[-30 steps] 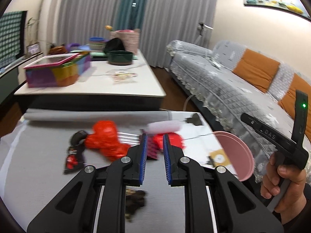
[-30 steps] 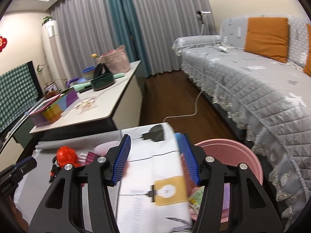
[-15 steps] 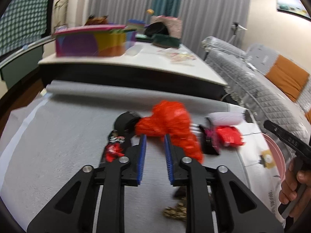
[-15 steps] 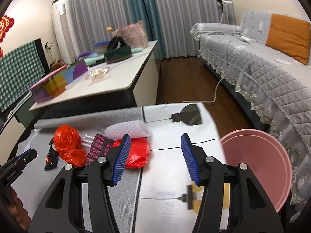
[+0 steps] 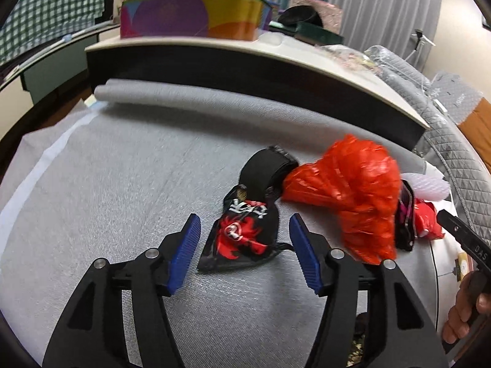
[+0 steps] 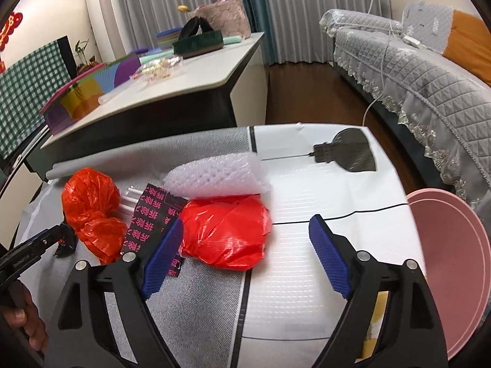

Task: Collect trash
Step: 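Grasp the black-and-red snack packet with the left gripper while the right gripper grasps the red plastic bag, then carry the black-and-red packet and red plastic bag toward the pink bin with both grippers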

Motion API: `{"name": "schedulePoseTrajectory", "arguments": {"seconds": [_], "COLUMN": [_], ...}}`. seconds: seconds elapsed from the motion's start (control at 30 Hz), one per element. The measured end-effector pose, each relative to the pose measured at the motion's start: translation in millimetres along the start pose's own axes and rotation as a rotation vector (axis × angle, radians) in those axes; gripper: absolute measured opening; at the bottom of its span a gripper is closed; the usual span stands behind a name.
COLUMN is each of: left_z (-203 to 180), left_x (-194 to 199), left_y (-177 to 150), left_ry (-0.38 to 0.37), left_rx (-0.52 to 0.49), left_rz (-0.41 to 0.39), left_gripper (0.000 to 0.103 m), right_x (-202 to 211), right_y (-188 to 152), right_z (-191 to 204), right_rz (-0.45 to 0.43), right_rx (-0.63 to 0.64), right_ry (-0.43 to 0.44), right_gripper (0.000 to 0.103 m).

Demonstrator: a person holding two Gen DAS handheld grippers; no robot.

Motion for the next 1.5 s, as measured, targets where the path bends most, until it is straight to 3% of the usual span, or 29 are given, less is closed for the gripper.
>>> {"name": "schedulePoseTrajectory", "arguments": {"seconds": [0.53, 0.67, 0.73, 0.77, 1.5], "left_z": [-1, -3, -6, -7, -49], "left_x": [-14, -12, -9, -7, 58], "left_y": [-2, -3, -3, -3, -19], "left_ry": [-0.011, -0.017, -0.023, -0.03, -0.088], "left_rx": [-0.001, -0.006, -0.014, -0.018, -0.116], "left_rz": [0.064, 0.066, 0.058, 0.054, -0.08], "left_gripper": [0.059, 0.051, 0.045, 0.037, 0.036], "right_x": [-21, -19, -16, -14, 70], "right_y": [-4, -6, -7, -8, -30], "right_z": [15, 18, 17, 16, 7], "right_rz": [0.082, 0.077, 0.072, 0.068, -0.045], "right_rx": [0.067, 0.082, 0.082, 0.08, 0.089], "right_ry": [-0.023, -0.022, -0.023, -0.022, -0.021], "right_gripper": [0.088, 0.069, 0.069, 0.069, 0.068]}}
Point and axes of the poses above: each gripper's, at about its wrist camera, not at the fingertips, and x roughly against the way its jaws point, z to its left, y to its top, the point moved 4 cm from there along -x, roughly the way its jaws point, and after that the axes turned 12 degrees about z, right-handed, at the moved point
